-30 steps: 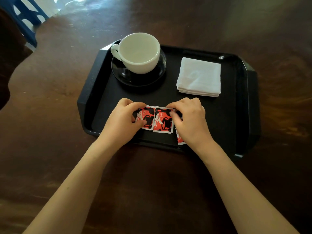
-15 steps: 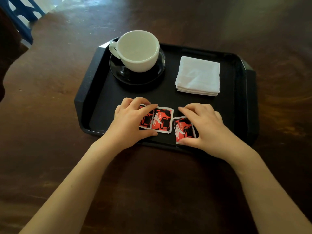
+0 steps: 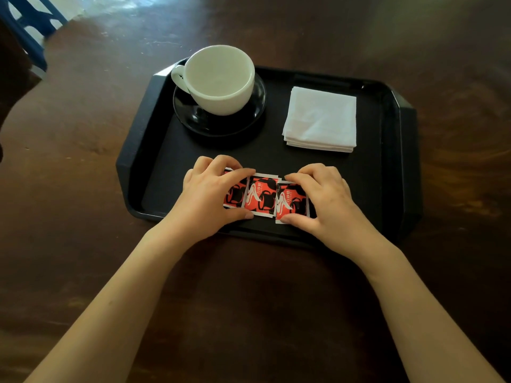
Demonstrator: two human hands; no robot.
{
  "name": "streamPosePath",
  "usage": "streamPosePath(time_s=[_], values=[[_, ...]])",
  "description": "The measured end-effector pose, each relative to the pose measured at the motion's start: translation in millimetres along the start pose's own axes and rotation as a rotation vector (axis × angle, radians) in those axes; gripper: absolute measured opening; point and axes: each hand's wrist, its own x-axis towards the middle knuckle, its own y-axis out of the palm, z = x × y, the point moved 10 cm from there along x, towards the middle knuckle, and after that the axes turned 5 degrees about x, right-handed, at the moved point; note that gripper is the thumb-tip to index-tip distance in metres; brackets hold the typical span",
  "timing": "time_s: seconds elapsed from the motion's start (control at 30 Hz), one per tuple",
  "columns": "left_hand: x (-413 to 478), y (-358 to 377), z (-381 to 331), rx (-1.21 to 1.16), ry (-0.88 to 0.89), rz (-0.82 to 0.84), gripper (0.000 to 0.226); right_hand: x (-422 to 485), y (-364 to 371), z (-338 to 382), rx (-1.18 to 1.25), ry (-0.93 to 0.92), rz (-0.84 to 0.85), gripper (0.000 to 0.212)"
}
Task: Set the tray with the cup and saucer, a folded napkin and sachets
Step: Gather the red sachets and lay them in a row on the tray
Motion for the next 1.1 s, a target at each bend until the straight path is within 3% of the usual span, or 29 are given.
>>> streamPosePath(time_s=[0.47, 0.7, 1.1], values=[[-1, -3, 1, 0.008, 0.018, 0.002, 0.086, 3, 8, 4, -0.126, 0.026, 0.024, 0.089], [0, -3, 8, -0.003, 0.015, 0.001, 0.081, 5, 5, 5, -0.136, 0.036, -0.021, 0.079], [4, -3, 4, 0.001, 0.054, 0.002, 0.085, 2, 6, 6, -0.18, 0.067, -0.022, 0.083]])
